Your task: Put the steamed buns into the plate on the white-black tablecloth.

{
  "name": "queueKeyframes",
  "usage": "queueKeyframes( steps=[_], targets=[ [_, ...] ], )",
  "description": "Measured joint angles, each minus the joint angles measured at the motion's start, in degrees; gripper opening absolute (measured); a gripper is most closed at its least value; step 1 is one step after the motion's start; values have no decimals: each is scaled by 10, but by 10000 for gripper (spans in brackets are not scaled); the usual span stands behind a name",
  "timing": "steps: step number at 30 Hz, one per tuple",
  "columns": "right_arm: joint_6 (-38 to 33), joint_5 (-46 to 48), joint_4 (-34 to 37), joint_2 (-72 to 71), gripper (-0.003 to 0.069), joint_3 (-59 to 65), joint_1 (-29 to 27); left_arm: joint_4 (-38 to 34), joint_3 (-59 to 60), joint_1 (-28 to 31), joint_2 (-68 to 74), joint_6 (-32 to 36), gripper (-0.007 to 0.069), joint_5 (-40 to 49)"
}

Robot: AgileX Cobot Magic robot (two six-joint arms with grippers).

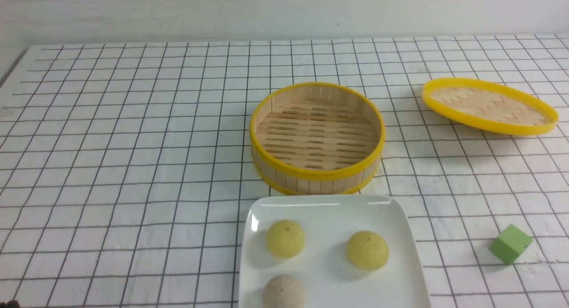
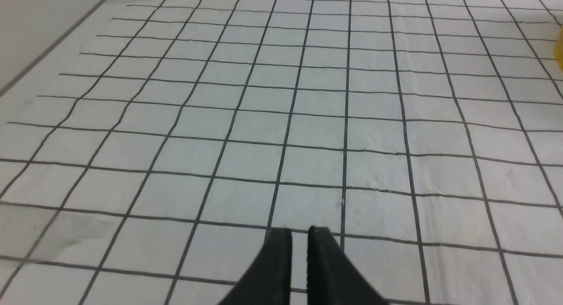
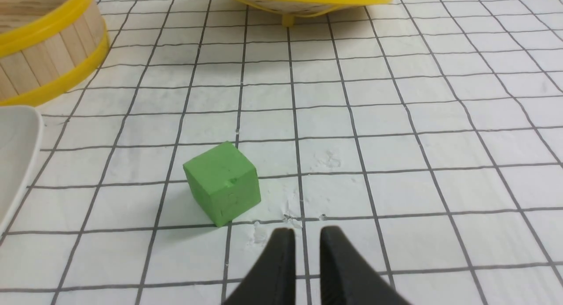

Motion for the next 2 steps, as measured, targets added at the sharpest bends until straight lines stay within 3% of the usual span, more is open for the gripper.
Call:
queueKeyframes(
  steps=[2],
  targets=[
    [0,0,0,0,114,0,0,0,0,0,0,0,93,0]
  ],
)
